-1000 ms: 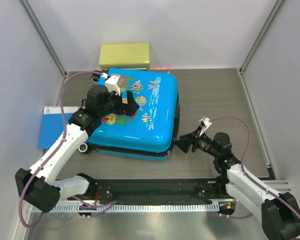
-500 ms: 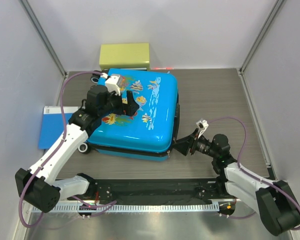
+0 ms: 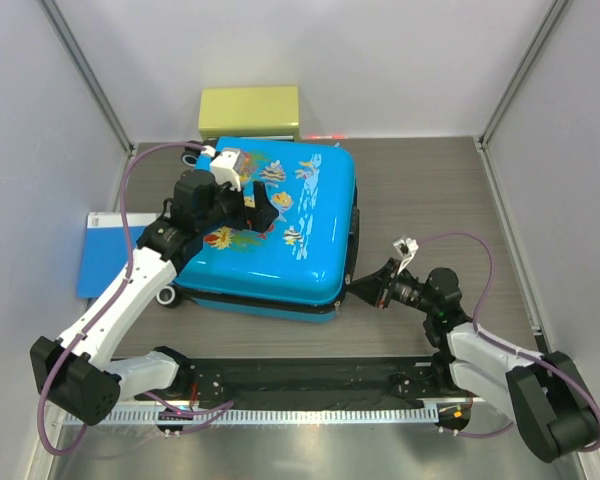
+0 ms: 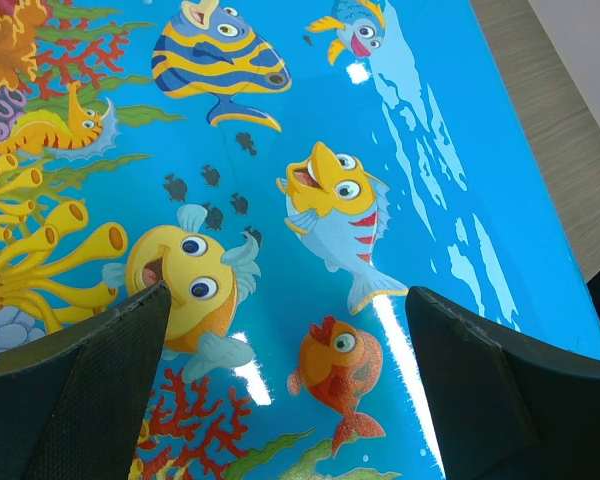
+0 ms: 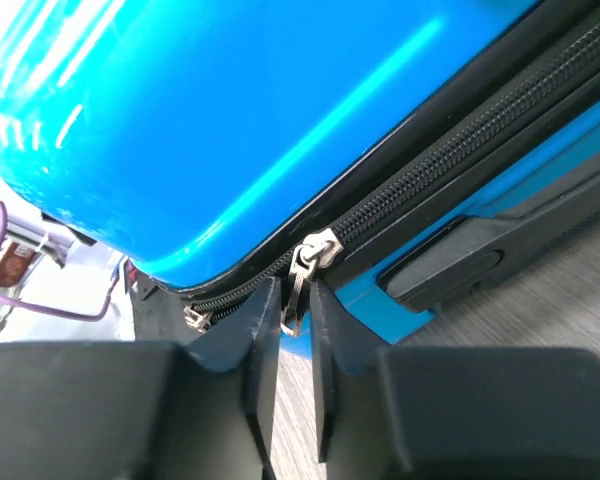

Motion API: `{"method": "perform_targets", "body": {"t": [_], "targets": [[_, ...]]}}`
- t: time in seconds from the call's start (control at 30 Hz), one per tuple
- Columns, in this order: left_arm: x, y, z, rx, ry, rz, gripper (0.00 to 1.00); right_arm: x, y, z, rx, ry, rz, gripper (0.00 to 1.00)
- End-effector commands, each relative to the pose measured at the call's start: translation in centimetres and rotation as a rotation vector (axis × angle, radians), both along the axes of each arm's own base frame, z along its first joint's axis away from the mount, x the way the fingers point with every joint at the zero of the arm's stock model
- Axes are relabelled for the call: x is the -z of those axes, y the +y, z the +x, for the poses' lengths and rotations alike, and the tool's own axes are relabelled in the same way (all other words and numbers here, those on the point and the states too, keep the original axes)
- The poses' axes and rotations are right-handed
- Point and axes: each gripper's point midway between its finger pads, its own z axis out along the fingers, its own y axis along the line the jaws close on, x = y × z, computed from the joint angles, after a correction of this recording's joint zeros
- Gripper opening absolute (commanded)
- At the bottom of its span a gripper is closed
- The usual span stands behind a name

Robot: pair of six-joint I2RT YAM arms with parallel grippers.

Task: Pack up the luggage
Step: Zip the luggage at the center of the board.

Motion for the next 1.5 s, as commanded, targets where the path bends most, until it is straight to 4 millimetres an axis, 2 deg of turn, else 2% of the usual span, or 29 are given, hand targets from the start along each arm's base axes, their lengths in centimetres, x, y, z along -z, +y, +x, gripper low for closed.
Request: {"method": "perform_targets", "body": {"t": [0.0, 0.03, 0.33, 0.7, 0.77, 0.8, 0.83, 1.0, 1.2, 1.33, 1.47], "targets": [[1.0, 0.0, -0.3, 0.013, 0.031, 0.008, 1.0, -1.6, 0.1, 0.0, 0.007, -0.025, 0.01, 0.16], [1.1, 0.1, -0.3, 0.013, 0.032, 0.01, 1.0, -1.8, 0.1, -0.2, 0.002, -0.026, 0.012, 0.12], [1.1, 0.2, -0.3, 0.007, 0.031, 0.012, 1.0, -0.9, 0.2, -0.9, -0.025, 0.049, 0.017, 0.04], [1.4, 0.1, -0.2, 0.007, 0.042, 0.014, 1.0, -1.8, 0.6, -3.0, -0.056, 0.094, 0.044, 0.04], [1.6, 0.0, -0.1, 0.008, 0.049, 0.015, 1.0, -1.1, 0.3, -3.2, -0.044, 0.136, 0.012, 0.04], [1.7, 0.0, -0.2, 0.011, 0.052, 0.015, 1.0, -1.5, 0.2, -3.4, -0.043, 0.124, 0.016, 0.04], [1.8, -0.1, -0.1, 0.011, 0.054, 0.016, 1.0, -0.9, 0.1, -3.6, -0.04, 0.153, 0.003, 0.04], [2.2, -0.1, -0.1, 0.009, 0.064, 0.017, 1.0, -0.5, 0.1, -4.7, -0.061, 0.2, 0.023, 0.04], [3.5, -0.5, 0.2, 0.003, 0.104, 0.008, 0.99, -0.4, 0.2, -5.4, -0.085, 0.213, 0.017, 0.13], [4.3, -0.7, 0.3, 0.005, 0.128, 0.01, 0.98, -0.8, 0.2, -5.2, -0.075, 0.182, 0.019, 0.32], [4.2, -0.5, 0.4, -0.004, 0.123, 0.014, 0.98, -0.7, 0.2, -4.7, -0.061, 0.167, 0.006, 0.39]]}}
